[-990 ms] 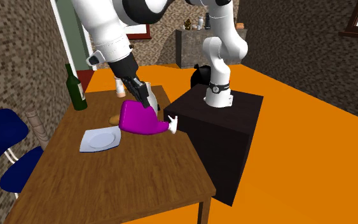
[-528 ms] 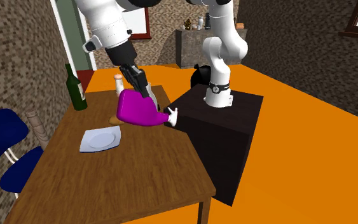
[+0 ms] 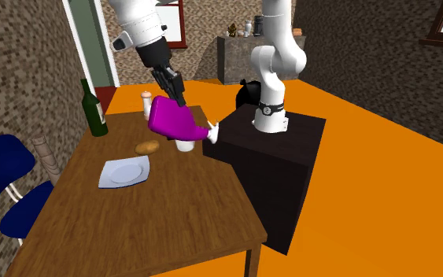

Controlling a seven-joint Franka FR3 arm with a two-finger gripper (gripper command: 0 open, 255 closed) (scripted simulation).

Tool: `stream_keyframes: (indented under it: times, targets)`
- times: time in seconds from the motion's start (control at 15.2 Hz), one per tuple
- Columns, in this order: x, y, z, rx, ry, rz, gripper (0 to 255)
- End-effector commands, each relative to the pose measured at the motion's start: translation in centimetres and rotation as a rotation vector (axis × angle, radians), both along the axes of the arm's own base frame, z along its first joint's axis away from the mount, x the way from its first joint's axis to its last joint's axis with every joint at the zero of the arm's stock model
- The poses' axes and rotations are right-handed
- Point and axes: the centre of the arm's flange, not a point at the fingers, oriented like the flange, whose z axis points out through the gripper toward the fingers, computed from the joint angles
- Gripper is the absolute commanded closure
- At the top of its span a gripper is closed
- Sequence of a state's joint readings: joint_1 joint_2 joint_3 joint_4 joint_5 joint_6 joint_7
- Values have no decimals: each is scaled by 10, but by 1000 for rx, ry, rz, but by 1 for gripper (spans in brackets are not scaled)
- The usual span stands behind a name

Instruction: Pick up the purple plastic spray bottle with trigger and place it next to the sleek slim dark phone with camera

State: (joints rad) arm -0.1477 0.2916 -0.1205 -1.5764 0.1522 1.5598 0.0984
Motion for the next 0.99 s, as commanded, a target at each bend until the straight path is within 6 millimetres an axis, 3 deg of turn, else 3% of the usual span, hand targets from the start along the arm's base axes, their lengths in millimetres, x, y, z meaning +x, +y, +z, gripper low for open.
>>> stream_keyframes:
  times: [0.0,0.92]
  targets:
    - [-26,-11,1,1,0,1,255]
    - [-187,-100,2,1,0,1,255]
